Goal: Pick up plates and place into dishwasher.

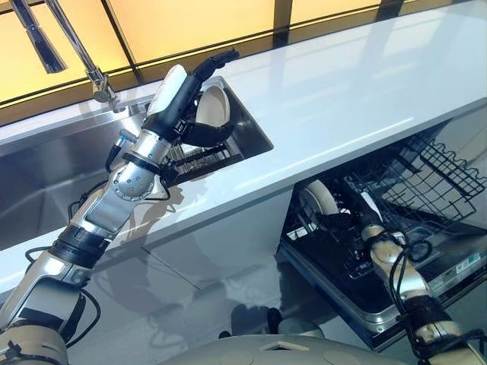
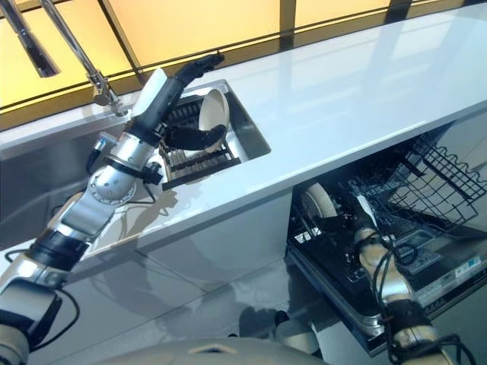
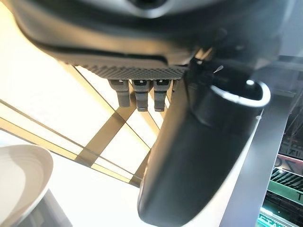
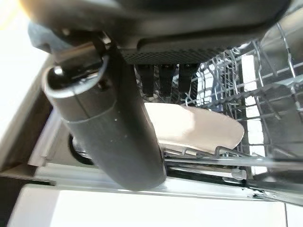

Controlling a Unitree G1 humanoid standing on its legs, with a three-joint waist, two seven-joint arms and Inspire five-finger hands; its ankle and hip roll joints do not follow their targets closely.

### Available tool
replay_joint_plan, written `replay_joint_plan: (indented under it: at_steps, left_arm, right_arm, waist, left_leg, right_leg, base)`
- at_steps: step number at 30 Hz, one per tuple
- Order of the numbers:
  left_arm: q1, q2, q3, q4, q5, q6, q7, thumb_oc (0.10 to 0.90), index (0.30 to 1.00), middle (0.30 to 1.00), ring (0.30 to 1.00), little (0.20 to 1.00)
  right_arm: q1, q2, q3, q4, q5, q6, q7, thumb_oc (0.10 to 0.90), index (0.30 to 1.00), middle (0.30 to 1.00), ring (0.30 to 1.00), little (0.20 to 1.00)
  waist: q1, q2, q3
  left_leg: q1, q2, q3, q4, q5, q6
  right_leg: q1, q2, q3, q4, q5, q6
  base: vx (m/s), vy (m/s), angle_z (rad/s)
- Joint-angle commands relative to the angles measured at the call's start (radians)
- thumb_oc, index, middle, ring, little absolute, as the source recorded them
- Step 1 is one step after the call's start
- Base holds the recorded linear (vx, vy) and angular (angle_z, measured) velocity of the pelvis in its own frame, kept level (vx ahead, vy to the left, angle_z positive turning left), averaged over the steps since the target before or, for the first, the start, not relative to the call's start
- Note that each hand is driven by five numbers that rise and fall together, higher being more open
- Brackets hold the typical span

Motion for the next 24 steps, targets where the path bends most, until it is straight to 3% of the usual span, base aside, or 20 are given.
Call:
replay_joint_plan:
  at_steps: [1, 7, 11, 17, 24]
  left_arm:
    - [-0.076, -0.002, 0.072, -0.029, 0.0, -0.068, 0.067, 0.8, 0.9, 0.9, 0.9, 0.9]
    - [-0.055, 0.008, 0.098, -0.029, 0.009, -0.07, 0.068, 0.8, 0.9, 0.9, 0.9, 0.9]
    - [-0.041, 0.01, 0.113, -0.023, 0.028, -0.073, 0.075, 0.8, 0.9, 0.9, 0.9, 0.9]
    - [-0.025, 0.021, 0.142, -0.023, 0.045, -0.058, 0.081, 0.8, 0.9, 0.9, 0.9, 0.9]
    - [-0.023, 0.057, 0.17, 0.015, 0.031, -0.039, 0.075, 0.8, 0.9, 0.9, 0.9, 0.9]
  right_arm:
    - [-0.056, -0.078, -0.09, -0.102, -0.036, -0.111, -0.032, 0.8, 0.9, 0.9, 0.9, 0.9]
    - [0.01, -0.067, -0.147, -0.184, -0.024, -0.14, -0.031, 0.8, 0.9, 0.9, 0.9, 0.9]
    - [0.054, -0.062, -0.195, -0.247, -0.045, -0.225, -0.075, 0.8, 0.9, 0.9, 0.9, 0.9]
    - [0.111, -0.049, -0.246, -0.322, -0.044, -0.299, -0.078, 0.8, 0.9, 0.9, 0.9, 0.9]
    - [0.166, -0.067, -0.303, -0.398, -0.012, -0.317, -0.032, 0.8, 0.9, 0.9, 0.9, 0.9]
  waist:
    - [-0.003, -0.004, -0.062]
    - [-0.024, -0.005, -0.059]
    - [-0.04, -0.001, -0.056]
    - [-0.059, 0.005, -0.058]
    - [-0.078, 0.009, -0.055]
  left_leg:
    - [-0.005, -0.005, 0.069, 0.033, -0.104, 0.016]
    - [-0.006, -0.006, 0.076, 0.031, -0.103, 0.018]
    - [-0.006, -0.008, 0.08, 0.032, -0.104, 0.019]
    - [-0.005, -0.01, 0.087, 0.029, -0.104, 0.02]
    - [-0.006, -0.014, 0.095, 0.028, -0.102, 0.019]
  right_leg:
    - [-0.053, 0.028, -0.01, 0.102, -0.08, 0.095]
    - [-0.062, 0.031, -0.002, 0.106, -0.079, 0.098]
    - [-0.068, 0.034, 0.004, 0.112, -0.081, 0.1]
    - [-0.073, 0.036, 0.011, 0.115, -0.081, 0.104]
    - [-0.08, 0.037, 0.016, 0.118, -0.08, 0.109]
  base:
    - [0.0, 0.015, -0.03]
    - [0.0, 0.007, -0.08]
    - [0.0, 0.005, -0.03]
    - [0.0, 0.001, -0.01]
    - [0.02, 0.004, -0.08]
